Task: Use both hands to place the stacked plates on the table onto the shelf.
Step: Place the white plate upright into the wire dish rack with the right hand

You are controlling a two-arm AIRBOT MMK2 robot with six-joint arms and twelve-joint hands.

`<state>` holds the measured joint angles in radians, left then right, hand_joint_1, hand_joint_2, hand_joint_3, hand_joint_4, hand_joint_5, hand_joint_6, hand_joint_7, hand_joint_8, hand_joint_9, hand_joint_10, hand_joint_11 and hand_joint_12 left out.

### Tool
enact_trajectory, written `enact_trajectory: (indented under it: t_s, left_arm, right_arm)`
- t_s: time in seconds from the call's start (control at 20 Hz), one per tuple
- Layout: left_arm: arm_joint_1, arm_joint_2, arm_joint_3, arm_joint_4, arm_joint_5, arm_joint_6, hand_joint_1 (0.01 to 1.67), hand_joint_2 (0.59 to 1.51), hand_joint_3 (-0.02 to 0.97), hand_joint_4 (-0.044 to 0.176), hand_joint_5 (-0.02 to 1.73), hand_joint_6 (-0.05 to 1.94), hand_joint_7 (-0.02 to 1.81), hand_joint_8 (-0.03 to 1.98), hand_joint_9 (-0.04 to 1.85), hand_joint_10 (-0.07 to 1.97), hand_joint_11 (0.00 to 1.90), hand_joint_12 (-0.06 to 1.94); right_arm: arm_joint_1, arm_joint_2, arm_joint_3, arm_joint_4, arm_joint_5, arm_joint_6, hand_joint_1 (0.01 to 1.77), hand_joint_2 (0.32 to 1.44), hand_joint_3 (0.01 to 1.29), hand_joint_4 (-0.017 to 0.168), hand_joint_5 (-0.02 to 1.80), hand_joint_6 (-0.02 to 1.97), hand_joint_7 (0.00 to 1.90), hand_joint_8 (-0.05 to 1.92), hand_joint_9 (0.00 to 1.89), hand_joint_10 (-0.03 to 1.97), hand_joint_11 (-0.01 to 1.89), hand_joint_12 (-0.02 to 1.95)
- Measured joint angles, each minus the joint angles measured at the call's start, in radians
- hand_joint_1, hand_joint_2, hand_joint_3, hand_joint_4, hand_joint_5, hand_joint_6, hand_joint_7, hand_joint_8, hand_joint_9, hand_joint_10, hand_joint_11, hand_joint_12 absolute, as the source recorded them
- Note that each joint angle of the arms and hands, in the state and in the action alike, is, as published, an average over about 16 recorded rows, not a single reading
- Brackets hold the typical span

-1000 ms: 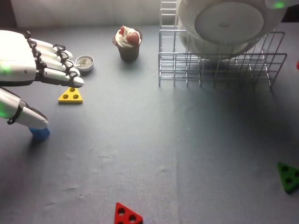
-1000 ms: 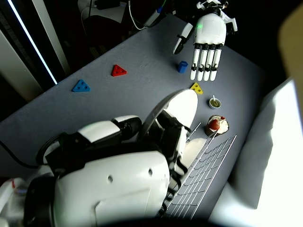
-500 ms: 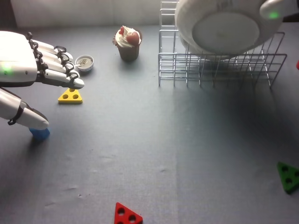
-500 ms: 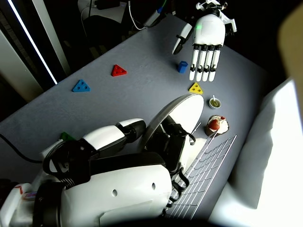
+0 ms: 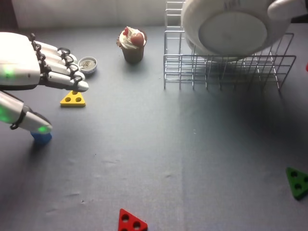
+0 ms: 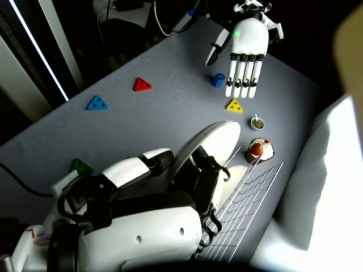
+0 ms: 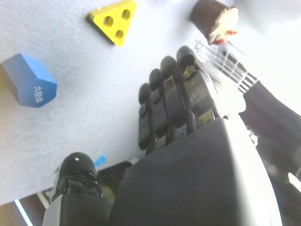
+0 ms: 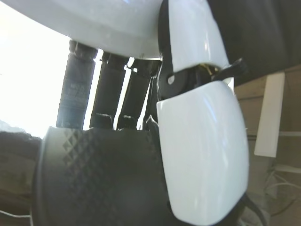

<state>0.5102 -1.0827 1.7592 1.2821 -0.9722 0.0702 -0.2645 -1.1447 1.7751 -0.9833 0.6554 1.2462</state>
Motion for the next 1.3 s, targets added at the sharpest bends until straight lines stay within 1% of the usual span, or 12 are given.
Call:
enact_trajectory:
  t_s: [0.35, 0.5, 0.55, 0.8, 1.05, 1.2, 1.3]
  left_arm:
    - [-0.011, 0.031, -0.047, -0.040, -0.050, -0.021, 0.03, 1.144, -0.001, -0.001, 0.27, 0.01, 0.32, 0.00, 0.31, 0.01, 0.27, 0.02]
    - [-0.016, 0.047, -0.068, -0.053, -0.079, -0.031, 0.03, 1.144, -0.001, -0.001, 0.27, 0.01, 0.32, 0.00, 0.31, 0.01, 0.27, 0.02]
    - [-0.017, 0.052, -0.075, -0.055, -0.089, -0.034, 0.03, 1.144, -0.001, -0.001, 0.27, 0.01, 0.32, 0.00, 0.31, 0.01, 0.27, 0.02]
    - [-0.021, 0.071, -0.104, -0.060, -0.130, -0.042, 0.03, 1.144, -0.001, -0.001, 0.28, 0.01, 0.32, 0.00, 0.31, 0.00, 0.27, 0.02]
    - [-0.021, 0.075, -0.122, -0.060, -0.152, -0.040, 0.03, 1.144, -0.001, -0.001, 0.28, 0.01, 0.33, 0.00, 0.32, 0.01, 0.27, 0.02]
    - [-0.023, 0.075, -0.132, -0.060, -0.153, -0.039, 0.03, 1.144, -0.001, -0.001, 0.28, 0.01, 0.33, 0.00, 0.32, 0.01, 0.28, 0.02]
    - [-0.026, 0.075, -0.141, -0.059, -0.152, -0.038, 0.03, 1.144, -0.001, -0.001, 0.29, 0.01, 0.34, 0.00, 0.32, 0.01, 0.28, 0.02]
  right_arm:
    - [-0.015, -0.008, 0.018, -0.029, 0.023, -0.001, 1.48, 0.96, 0.01, -0.010, 0.94, 0.76, 1.17, 0.43, 1.18, 0.60, 1.01, 1.30]
    - [-0.021, -0.009, 0.021, -0.040, 0.028, -0.002, 1.48, 0.96, 0.01, -0.009, 0.95, 0.77, 1.18, 0.43, 1.18, 0.60, 1.02, 1.25]
    - [-0.023, -0.009, 0.021, -0.042, 0.028, -0.003, 1.48, 0.96, 0.01, -0.009, 0.96, 0.77, 1.18, 0.43, 1.18, 0.60, 1.03, 1.20]
    - [-0.034, -0.014, 0.031, -0.032, 0.021, -0.002, 1.48, 0.96, 0.01, -0.007, 0.98, 0.76, 1.20, 0.43, 1.18, 0.60, 1.11, 0.84]
    - [-0.051, -0.027, 0.049, -0.003, 0.006, 0.002, 1.47, 0.96, 0.01, -0.006, 1.00, 0.75, 1.20, 0.47, 1.18, 0.60, 1.20, 0.46]
    - [-0.060, -0.036, 0.064, 0.016, -0.004, 0.003, 1.46, 0.97, 0.01, -0.005, 1.00, 0.76, 1.21, 0.49, 1.18, 0.52, 1.25, 0.23]
    - [-0.068, -0.043, 0.075, 0.029, -0.010, 0.005, 1.44, 0.97, 0.01, -0.005, 0.99, 0.77, 1.19, 0.47, 1.18, 0.45, 1.28, 0.11]
